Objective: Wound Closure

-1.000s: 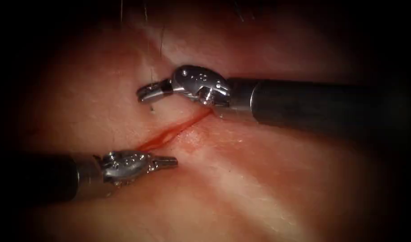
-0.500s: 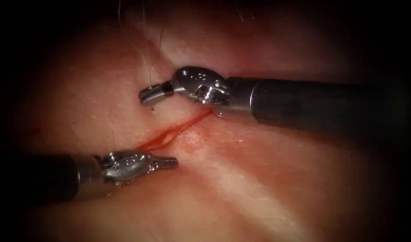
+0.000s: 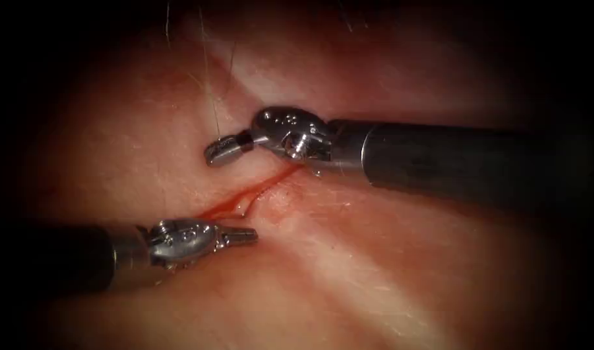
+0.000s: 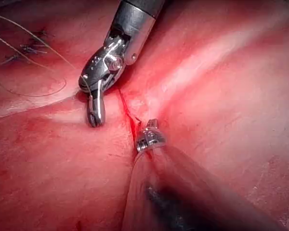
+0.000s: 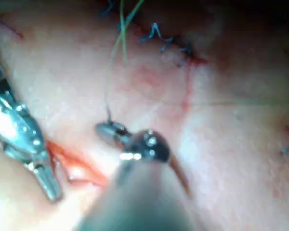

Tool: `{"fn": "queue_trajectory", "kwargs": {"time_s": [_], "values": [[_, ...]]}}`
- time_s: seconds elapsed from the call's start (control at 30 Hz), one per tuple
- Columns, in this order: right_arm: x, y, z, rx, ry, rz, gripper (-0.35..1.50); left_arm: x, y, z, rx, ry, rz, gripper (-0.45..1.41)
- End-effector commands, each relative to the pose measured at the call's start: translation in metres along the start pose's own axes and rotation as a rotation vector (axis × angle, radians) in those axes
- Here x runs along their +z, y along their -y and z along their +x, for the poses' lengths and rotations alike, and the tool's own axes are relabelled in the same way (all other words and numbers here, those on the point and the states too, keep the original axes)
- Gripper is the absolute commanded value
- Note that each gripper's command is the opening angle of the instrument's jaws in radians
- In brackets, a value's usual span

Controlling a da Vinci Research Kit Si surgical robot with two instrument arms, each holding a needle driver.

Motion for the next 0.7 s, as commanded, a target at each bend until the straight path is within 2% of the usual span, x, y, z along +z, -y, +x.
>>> {"fn": "queue_trajectory", "kwargs": {"time_s": [0.03, 0.3, 0.57, 0.7], "values": [[0.0005, -0.001, 0.0008, -0.005, -0.005, -0.008, -0.35, 0.0008, 0.0, -0.0002, 0.0, 0.0, -0.001, -0.08], [0.0003, -0.0017, 0.0016, -0.046, -0.022, -0.049, -0.35, 0.0008, 0.0, -0.0002, 0.001, 0.0, -0.004, -0.08], [-0.0013, -0.0026, 0.0043, -0.098, -0.049, -0.095, -0.35, 0.0008, 0.0, -0.0003, 0.001, 0.0, -0.004, -0.08], [-0.0013, -0.0028, 0.0046, -0.124, -0.052, -0.11, -0.35, 0.0008, 0.0, -0.0003, 0.001, 0.0, -0.004, -0.08]]}}
